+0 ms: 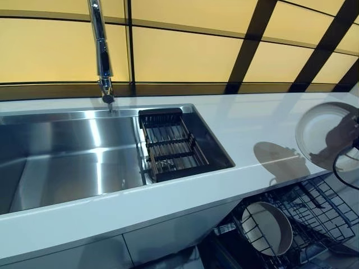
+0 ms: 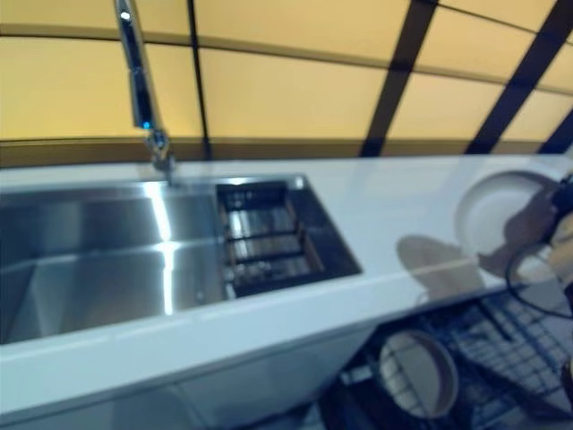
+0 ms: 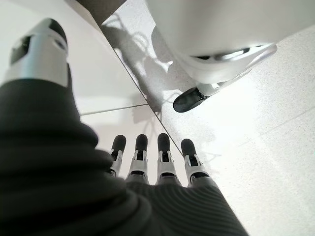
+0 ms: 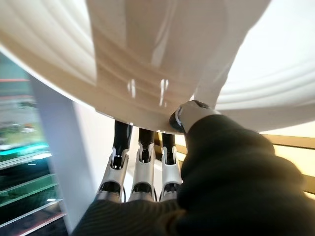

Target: Take plates into dishwasher

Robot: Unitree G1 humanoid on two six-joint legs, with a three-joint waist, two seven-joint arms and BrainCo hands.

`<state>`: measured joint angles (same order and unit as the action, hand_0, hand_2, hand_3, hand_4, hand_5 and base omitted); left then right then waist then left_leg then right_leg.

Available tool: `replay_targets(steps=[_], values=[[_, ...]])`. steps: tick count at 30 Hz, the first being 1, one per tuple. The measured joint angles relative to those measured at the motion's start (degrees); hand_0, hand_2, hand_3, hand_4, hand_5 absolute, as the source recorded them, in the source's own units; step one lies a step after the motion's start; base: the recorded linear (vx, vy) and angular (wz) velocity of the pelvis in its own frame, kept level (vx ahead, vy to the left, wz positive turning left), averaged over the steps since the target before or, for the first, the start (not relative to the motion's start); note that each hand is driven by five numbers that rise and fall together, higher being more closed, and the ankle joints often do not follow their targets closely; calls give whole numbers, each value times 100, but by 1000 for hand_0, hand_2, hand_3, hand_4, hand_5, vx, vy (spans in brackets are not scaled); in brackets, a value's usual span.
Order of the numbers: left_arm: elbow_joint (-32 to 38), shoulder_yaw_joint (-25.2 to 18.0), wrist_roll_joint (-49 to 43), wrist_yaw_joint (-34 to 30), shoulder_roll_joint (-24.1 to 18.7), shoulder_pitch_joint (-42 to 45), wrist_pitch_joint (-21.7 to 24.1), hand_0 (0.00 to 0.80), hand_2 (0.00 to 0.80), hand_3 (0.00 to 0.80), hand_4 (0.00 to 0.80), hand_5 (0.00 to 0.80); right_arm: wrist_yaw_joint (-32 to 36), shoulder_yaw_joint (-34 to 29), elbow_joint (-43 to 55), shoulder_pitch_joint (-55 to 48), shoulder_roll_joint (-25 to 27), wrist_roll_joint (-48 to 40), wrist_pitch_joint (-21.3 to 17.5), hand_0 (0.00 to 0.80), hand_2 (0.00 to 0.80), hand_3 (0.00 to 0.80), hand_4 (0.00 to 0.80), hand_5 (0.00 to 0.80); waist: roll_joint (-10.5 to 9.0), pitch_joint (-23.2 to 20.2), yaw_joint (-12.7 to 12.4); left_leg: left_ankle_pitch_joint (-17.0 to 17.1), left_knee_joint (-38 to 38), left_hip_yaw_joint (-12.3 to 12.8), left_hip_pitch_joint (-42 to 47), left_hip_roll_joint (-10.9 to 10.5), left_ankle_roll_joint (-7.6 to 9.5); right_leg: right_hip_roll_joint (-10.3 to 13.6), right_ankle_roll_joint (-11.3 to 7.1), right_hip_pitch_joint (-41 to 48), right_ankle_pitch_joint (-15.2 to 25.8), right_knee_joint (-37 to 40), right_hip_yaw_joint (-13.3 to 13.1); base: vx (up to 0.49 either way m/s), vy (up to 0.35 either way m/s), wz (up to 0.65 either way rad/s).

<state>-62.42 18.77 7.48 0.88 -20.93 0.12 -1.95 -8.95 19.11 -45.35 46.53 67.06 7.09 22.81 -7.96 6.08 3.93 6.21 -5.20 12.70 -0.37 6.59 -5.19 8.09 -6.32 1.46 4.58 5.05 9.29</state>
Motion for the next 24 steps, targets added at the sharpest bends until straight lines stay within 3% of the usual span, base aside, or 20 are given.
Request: replay_targets(steps=[16, 24], values=[[-69, 1, -2, 2, 71, 0, 6, 0, 0, 0, 0, 0, 16, -1424, -129, -1741, 152, 18, 6, 800, 800, 800, 800, 800, 75, -72, 294, -98, -2, 282, 112, 9, -6, 0, -7, -62, 6, -4, -269, 1, 1, -9], [-104, 2, -2, 2, 99, -24, 6, 0, 0, 0, 0, 0, -45, -1615, -171, -2217, 147, 28, -15, 800, 800, 800, 800, 800, 178, -123, 341, -109, -4, 308, 122, 12, -11, -3, -12, -82, 3, 4, -318, 0, -1, -1]])
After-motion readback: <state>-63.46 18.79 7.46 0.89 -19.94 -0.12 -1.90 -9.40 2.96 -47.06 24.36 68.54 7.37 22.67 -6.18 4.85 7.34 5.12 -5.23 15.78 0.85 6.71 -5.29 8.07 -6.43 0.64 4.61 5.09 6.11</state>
